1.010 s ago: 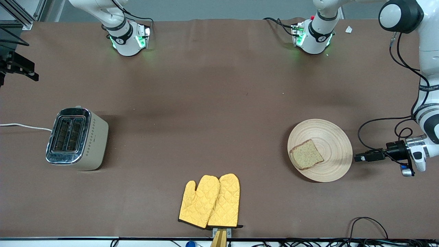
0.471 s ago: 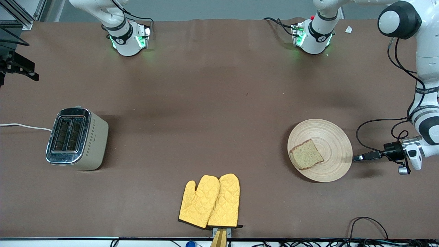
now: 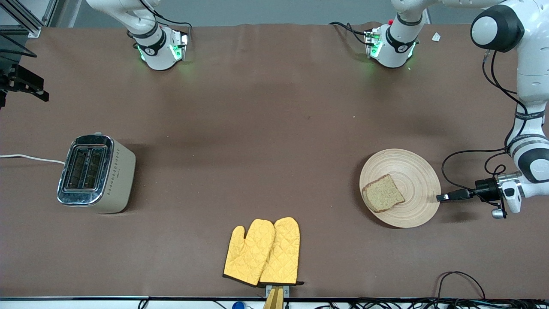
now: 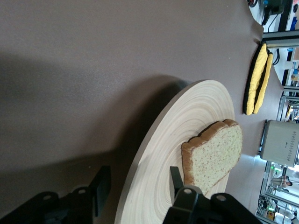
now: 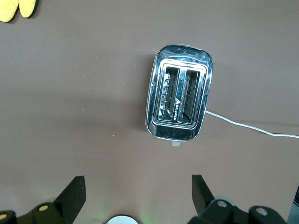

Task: Move plate and put bread in toaster
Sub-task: 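Grasp the rim of the wooden plate with the left gripper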

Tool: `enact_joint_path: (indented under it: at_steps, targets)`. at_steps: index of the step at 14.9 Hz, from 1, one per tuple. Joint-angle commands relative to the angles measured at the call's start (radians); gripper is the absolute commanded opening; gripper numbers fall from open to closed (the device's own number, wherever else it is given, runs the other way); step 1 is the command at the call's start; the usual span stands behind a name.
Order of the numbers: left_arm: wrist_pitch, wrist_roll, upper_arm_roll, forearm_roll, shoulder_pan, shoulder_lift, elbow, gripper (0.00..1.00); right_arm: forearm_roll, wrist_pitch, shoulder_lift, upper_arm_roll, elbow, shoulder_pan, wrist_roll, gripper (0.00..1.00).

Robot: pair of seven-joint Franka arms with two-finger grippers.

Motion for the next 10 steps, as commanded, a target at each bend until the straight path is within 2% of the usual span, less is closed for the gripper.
enact_joint_path:
  at_steps: [1, 10]
  targets:
    - [0.0, 0.043, 0.001, -0.008, -0.004, 0.022, 0.024, 0.53, -0.002, -0.003, -0.012, 0.002, -0.013, 0.003, -0.005, 1.0]
    - [-0.012, 0.087, -0.004, 0.03, -0.008, 0.024, 0.022, 0.27, -0.002, -0.003, -0.012, 0.002, -0.013, 0.004, -0.003, 1.0]
